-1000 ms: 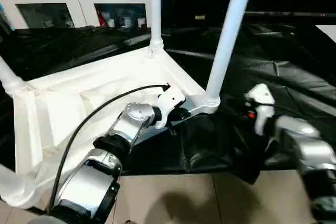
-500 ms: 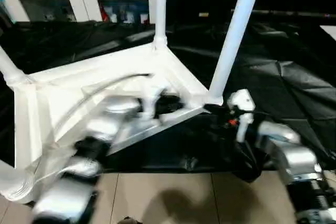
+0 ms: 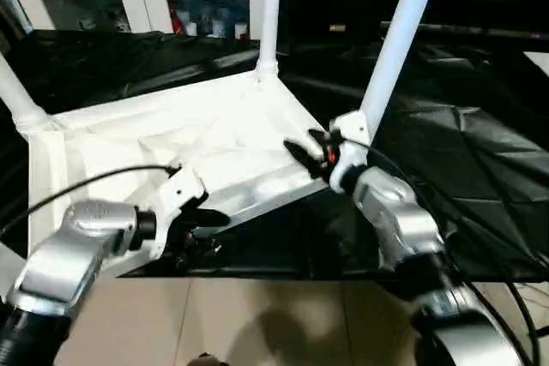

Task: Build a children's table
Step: Rotate table base

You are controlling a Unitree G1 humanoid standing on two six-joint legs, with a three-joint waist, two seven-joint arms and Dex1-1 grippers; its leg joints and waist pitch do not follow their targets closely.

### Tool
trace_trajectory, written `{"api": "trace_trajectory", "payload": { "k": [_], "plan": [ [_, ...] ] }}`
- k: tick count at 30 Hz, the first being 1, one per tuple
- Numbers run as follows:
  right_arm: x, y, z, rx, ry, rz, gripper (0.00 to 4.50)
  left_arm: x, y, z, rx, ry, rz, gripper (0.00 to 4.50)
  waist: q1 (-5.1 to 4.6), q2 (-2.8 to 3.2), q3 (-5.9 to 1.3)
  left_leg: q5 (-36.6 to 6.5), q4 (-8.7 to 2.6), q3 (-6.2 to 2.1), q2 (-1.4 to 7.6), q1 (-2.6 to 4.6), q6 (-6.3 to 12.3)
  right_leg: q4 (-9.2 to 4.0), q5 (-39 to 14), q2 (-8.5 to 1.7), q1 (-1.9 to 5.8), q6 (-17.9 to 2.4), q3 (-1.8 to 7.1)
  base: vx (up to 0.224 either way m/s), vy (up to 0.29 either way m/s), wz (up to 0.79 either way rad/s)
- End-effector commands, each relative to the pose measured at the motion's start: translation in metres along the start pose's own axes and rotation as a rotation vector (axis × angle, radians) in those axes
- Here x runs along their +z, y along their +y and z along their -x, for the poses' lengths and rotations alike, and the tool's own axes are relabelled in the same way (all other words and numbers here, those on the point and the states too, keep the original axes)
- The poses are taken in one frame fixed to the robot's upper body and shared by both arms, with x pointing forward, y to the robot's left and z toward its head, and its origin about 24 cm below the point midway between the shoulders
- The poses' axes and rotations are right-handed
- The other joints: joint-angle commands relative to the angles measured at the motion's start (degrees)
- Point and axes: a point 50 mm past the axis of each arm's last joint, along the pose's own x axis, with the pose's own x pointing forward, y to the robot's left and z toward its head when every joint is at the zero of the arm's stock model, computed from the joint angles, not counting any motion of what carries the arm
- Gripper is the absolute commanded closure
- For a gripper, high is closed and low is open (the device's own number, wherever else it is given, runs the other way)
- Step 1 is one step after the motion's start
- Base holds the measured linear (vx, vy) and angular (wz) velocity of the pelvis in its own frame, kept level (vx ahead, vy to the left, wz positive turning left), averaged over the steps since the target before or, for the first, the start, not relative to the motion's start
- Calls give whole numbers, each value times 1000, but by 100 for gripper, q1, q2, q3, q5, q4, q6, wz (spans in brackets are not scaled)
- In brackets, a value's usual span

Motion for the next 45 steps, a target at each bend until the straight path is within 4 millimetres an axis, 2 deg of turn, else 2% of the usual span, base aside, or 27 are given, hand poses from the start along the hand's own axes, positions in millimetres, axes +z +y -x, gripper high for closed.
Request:
{"api": "trace_trajectory", "payload": {
  "k": [1, 3, 8, 10, 11, 12, 13, 15, 16, 17, 20, 22, 26, 27, 28, 30, 32, 33, 35, 36, 37, 38, 39, 41, 43, 44, 45],
  "plan": [
    [2, -9, -2, -77, -7, 14, 151, -3, 2, 2, 74, 45, -19, 146, -30, 87, -375, -1003, -462, -111, 230, 178, -246, -362, -625, -369, 216, -1114, 298, 0, 0, 0],
    [4, -13, -5, -108, -11, 17, 151, -6, 4, 4, 116, 65, -23, 137, -22, 53, -377, -1050, -454, -108, 224, 171, -253, -360, -600, -375, 224, -1099, 301, 0, 0, 0],
    [10, -28, -8, -222, -20, 37, 151, -7, 6, 8, 159, 92, -41, 99, -39, 57, -371, -1221, -445, -118, 213, 167, -260, -386, -915, -373, 216, -1047, 303, 0, 0, 0],
    [13, -39, -6, -281, -21, 40, 151, -7, 11, 9, 205, 100, -62, 92, -28, 70, -376, -1241, -440, -119, 216, 173, -261, -379, -915, -366, 203, -1031, 303, 0, 0, 0],
    [17, -52, -3, -340, -22, 46, 151, -6, 17, 9, 258, 96, -80, 82, -14, 77, -377, -1321, -441, -116, 216, 193, -296, -389, -976, -347, 184, -1011, 295, 0, 0, 0],
    [17, -52, -3, -340, -22, 46, 151, -6, 17, 9, 258, 96, -80, 71, 1, 81, -383, -1333, -434, -112, 216, 211, -305, -384, -957, -342, 173, -1013, 294, 0, 0, 0],
    [22, -64, 1, -394, -27, 56, 151, -3, 21, 9, 293, 82, -90, 65, 24, 79, -381, -1354, -427, -99, 219, 221, -316, -381, -893, -339, 157, -1006, 301, 0, 0, 0],
    [24, -68, 3, -411, -31, 56, 151, -2, 22, 9, 301, 77, -92, 58, 52, 79, -395, -1360, -416, -97, 214, 218, -330, -370, -853, -341, 165, -1027, 297, 0, 0, 0],
    [29, -78, 6, -445, -35, 75, 151, -1, 23, 8, 314, 75, -100, 51, 76, 83, -398, -1347, -411, -95, 220, 226, -337, -358, -794, -338, 151, -1029, 291, 0, 0, 0],
    [33, -85, 9, -464, -39, 83, 151, -1, 23, 8, 317, 75, -106, 51, 108, 78, -405, -1269, -402, -99, 214, 201, -332, -341, -689, -331, 184, -1009, 287, 0, 0, 0],
    [43, -101, 17, -517, -44, 117, 151, -1, 24, 8, 328, 71, -119, 23, 172, 67, -425, -1135, -366, -80, 198, 208, -286, -306, -398, -308, 172, -1043, 278, 0, 0, 0],
    [49, -110, 22, -545, -44, 143, 151, -3, 24, 8, 337, 71, -128, 16, 184, 54, -432, -1001, -362, -94, 187, 145, -264, -284, -284, -318, 221, -1019, 269, 0, 0, 0],
    [58, -127, 34, -594, -38, 180, 151, -7, 25, 11, 362, 61, -143, 3, 170, 48, -450, -927, -327, -99, 177, 116, -185, -275, -158, -318, 239, -1081, 255, 0, 0, 0],
    [58, -128, 34, -596, -37, 185, 151, -8, 25, 11, 366, 56, -141, 3, 170, 43, -452, -878, -319, -96, 174, 108, -159, -265, -83, -316, 244, -1095, 257, 0, 0, 0],
    [59, -129, 36, -591, -32, 197, 151, -7, 23, 13, 365, 33, -139, 3, 171, 81, -460, -791, -310, -104, 167, 90, -128, -248, 34, -315, 256, -1120, 251, 0, 0, 0],
    [61, -130, 36, -536, -20, 223, 151, -7, 11, 27, 338, -74, -90, 3, 144, 61, -460, -754, -308, -112, 168, 55, -102, -240, 155, -319, 280, -1188, 235, 0, 0, 0],
    [61, -127, 35, -469, -21, 227, 151, -8, -2, 42, 306, -160, -45, 3, 121, 90, -456, -887, -301, -123, 186, 41, -65, -231, 198, -334, 292, -1310, 227, 0, 0, 0],
    [61, -126, 34, -447, -23, 226, 151, -9, -6, 47, 293, -187, -33, 3, 110, 82, -445, -933, -307, -119, 191, 46, -47, -245, 155, -319, 278, -1321, 223, 0, 0, 0],
    [58, -122, 32, -399, -29, 208, 151, -14, -14, 60, 285, -232, 20, 3, 97, 139, -430, -1114, -299, -109, 188, 70, 0, -256, 5, -302, 250, -1375, 234, 0, 0, 0],
    [56, -119, 31, -378, -25, 211, 151, -19, -17, 66, 286, -240, 36, 3, 82, 182, -399, -1288, -327, -120, 197, 68, -9, -291, -215, -288, 238, -1384, 225, 0, 0, 0],
    [53, -117, 29, -360, -14, 230, 151, -23, -19, 72, 297, -240, 48, 3, 58, 181, -388, -1503, -331, -110, 213, 85, -38, -320, -410, -283, 218, -1387, 228, 0, 0, 0],
    [50, -115, 29, -350, -3, 251, 151, -27, -21, 77, 312, -237, 56, 3, 57, 213, -373, -1623, -348, -122, 208, 92, -58, -334, -626, -279, 222, -1359, 224, 0, 0, 0],
    [44, -112, 28, -339, 0, 247, 151, -34, -23, 86, 336, -234, 72, 3, 51, 208, -374, -1689, -346, -115, 217, 113, -67, -351, -701, -280, 202, -1359, 228, 0, 0, 0],
    [33, -106, 28, -317, -7, 225, 151, -43, -27, 104, 404, -253, 106, 3, 34, 272, -342, -1922, -368, -131, 223, 90, -105, -377, -981, -301, 206, -1326, 230, 0, 0, 0],
    [27, -103, 28, -302, -11, 202, 151, -43, -23, 110, 464, -279, 113, 3, 46, 258, -355, -1970, -374, -130, 233, 135, -124, -398, -1063, -279, 189, -1270, 241, 0, 0, 0],
    [22, -100, 29, -292, -12, 182, 151, -43, -18, 113, 517, -296, 117, 3, 62, 265, -349, -2059, -368, -118, 238, 171, -133, -414, -1069, -271, 149, -1305, 245, 0, 0, 0],
    [20, -100, 29, -289, -12, 177, 151, -43, -17, 114, 530, -301, 119, 3, 62, 263, -348, -2070, -375, -122, 237, 154, -128, -400, -1073, -269, 168, -1308, 244, 0, 0, 0]
  ]
}}
